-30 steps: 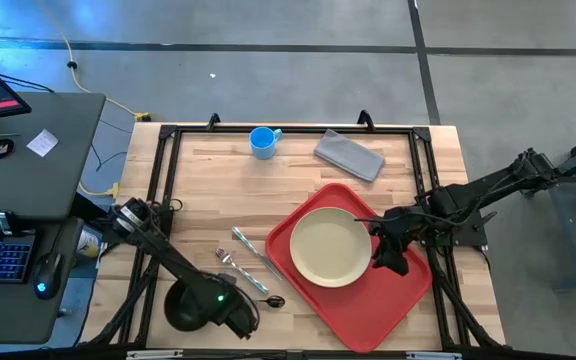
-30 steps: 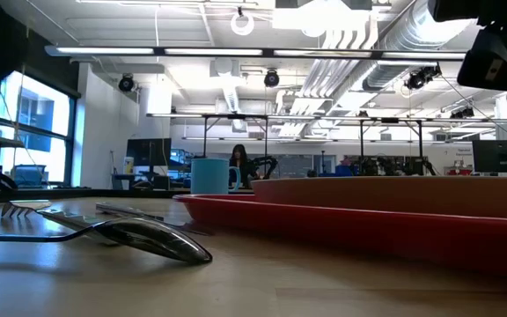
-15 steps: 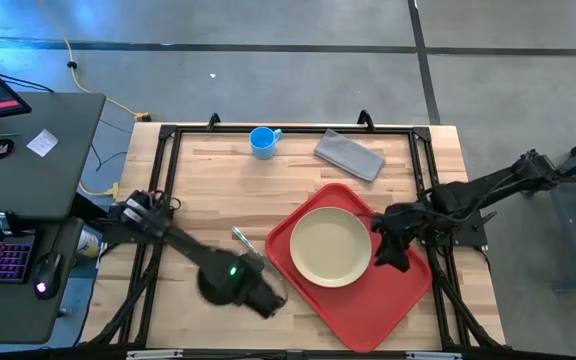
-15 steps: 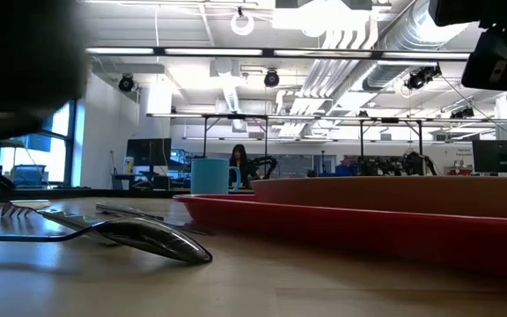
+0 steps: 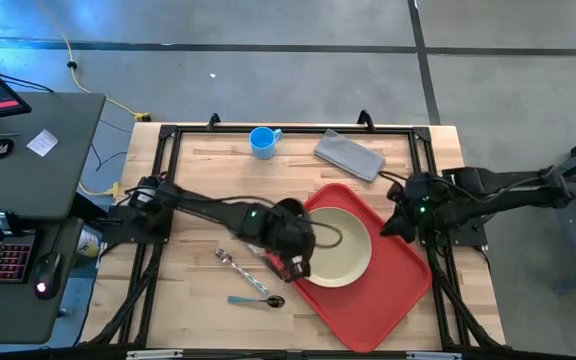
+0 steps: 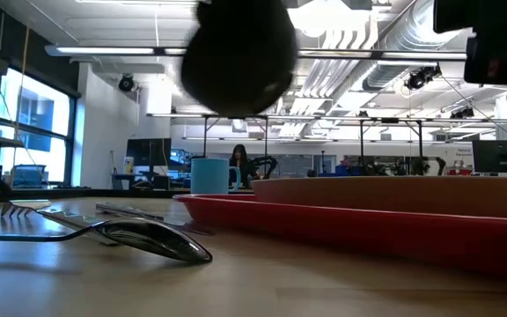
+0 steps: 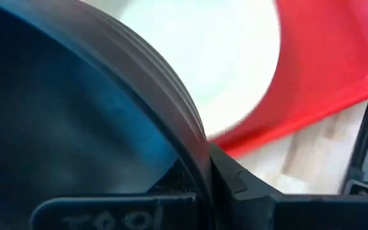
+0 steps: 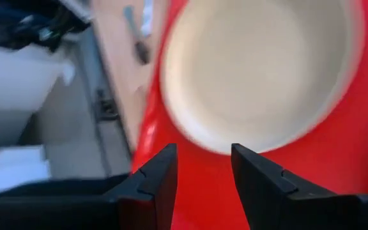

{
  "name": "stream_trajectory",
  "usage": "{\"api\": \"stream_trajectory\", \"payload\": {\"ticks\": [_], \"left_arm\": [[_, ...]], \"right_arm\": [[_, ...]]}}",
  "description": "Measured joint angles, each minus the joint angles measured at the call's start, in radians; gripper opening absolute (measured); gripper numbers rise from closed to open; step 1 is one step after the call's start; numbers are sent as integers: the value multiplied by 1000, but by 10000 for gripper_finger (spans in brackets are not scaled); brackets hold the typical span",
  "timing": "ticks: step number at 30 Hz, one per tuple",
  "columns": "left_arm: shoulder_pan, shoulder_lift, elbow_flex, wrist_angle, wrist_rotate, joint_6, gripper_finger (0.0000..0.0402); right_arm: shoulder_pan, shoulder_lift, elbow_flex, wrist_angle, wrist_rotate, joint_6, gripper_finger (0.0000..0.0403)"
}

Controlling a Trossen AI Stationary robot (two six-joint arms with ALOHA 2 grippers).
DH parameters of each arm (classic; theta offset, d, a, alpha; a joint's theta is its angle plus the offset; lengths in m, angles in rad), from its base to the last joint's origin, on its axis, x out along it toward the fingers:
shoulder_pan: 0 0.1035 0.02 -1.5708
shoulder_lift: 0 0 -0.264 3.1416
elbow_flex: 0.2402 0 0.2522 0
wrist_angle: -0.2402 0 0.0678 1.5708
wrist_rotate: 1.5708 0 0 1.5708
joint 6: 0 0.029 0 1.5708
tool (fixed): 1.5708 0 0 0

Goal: Set up tray
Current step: Put the black bowl on the brown plate

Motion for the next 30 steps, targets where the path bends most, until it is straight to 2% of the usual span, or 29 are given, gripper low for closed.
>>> {"api": "stream_trajectory", "payload": {"ticks": [4, 11, 17, 23, 30], "left_arm": [[42, 45, 30, 80, 26, 163, 34], [46, 177, 149, 80, 24, 369, 34], [47, 255, 190, 137, 43, 478, 34], [47, 318, 190, 231, 149, 593, 34], [48, 385, 189, 232, 155, 680, 43]], "right_arm": [[-38, -7, 0, -37, 19, -3, 138], [-67, -18, 0, -118, 38, 2, 138], [-70, -24, 0, -152, 45, 8, 138], [-70, -22, 0, -151, 80, 30, 138], [-70, -22, 0, -149, 116, 68, 138]]}}
